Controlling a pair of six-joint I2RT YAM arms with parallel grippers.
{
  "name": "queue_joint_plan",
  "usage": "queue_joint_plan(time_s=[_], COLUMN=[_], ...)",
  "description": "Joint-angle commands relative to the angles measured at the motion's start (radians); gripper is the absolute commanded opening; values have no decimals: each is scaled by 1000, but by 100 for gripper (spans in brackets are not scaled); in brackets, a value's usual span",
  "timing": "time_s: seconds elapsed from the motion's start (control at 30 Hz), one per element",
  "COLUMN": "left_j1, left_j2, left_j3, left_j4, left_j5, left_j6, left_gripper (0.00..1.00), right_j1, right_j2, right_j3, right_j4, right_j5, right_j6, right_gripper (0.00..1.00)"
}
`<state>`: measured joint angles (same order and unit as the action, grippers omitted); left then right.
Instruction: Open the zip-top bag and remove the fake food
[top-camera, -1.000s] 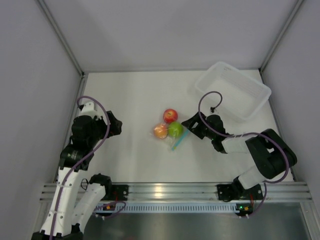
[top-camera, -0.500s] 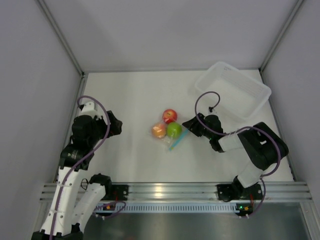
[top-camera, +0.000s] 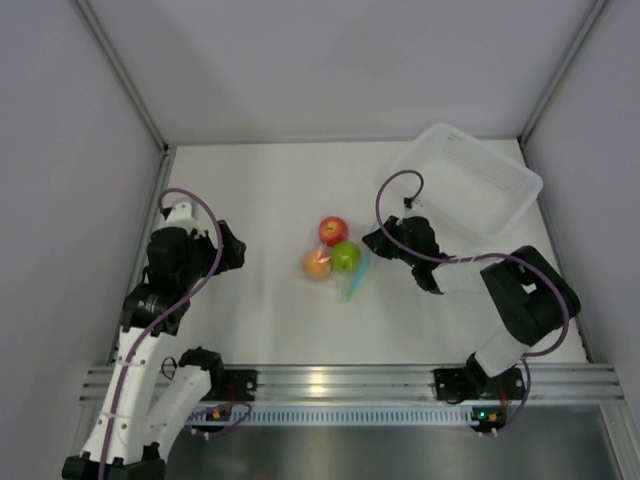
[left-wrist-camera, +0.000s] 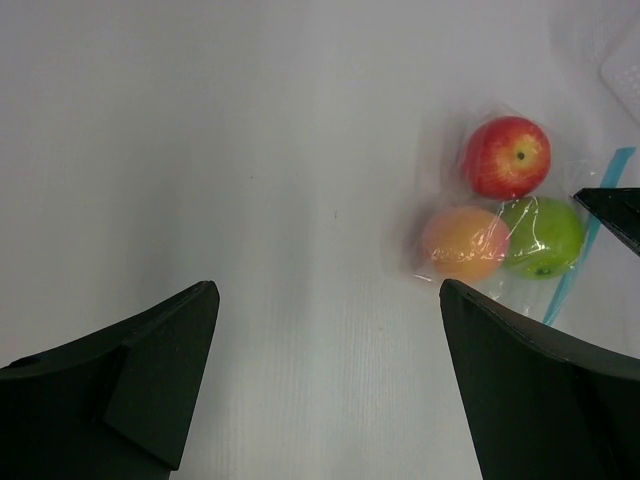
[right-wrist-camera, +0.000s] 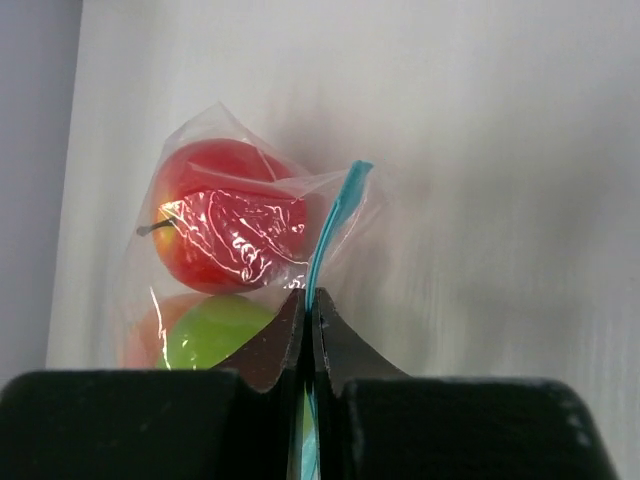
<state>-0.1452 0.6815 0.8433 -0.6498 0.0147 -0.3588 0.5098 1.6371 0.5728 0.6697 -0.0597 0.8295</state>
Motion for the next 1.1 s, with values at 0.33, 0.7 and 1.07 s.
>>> queue_joint_plan(time_s=[0.33,0.7,1.07], left_j1=[-4,-106,-341], left_j2=[102,282,268], left_j3=[189,310,189], left_j4=[111,431,628], left_j5=[347,783,893], left_j6=[-12,55,187], left_gripper=[98,98,97], right_j1=[240,375,495], right_j2=[-255,-330,-422], right_j3=[400,640,682], right_j4=[-513,-904,-1053], right_j5=[11,-78,-169], right_j6=[-611,-911,-989], right_gripper=[0,0,0])
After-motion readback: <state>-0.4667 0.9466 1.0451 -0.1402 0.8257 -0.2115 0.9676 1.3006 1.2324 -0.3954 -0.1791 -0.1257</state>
